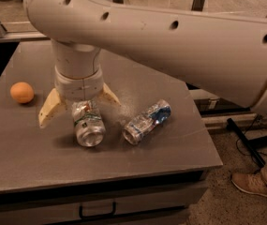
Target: Place 7up can upright
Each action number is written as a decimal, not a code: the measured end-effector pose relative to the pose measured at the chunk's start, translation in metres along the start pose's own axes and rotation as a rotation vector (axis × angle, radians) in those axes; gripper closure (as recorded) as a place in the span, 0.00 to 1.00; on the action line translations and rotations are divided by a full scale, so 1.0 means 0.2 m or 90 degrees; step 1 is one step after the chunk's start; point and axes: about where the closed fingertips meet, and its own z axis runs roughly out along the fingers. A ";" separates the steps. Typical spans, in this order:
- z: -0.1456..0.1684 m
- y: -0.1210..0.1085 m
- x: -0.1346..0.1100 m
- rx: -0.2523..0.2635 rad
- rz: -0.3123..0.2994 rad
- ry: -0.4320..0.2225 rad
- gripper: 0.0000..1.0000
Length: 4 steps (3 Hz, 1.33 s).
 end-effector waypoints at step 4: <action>-0.06 -0.02 -0.17 0.030 0.002 -0.067 0.87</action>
Offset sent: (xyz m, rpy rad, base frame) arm 0.0299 -0.0067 -0.0078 -0.1603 -0.1157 -0.1110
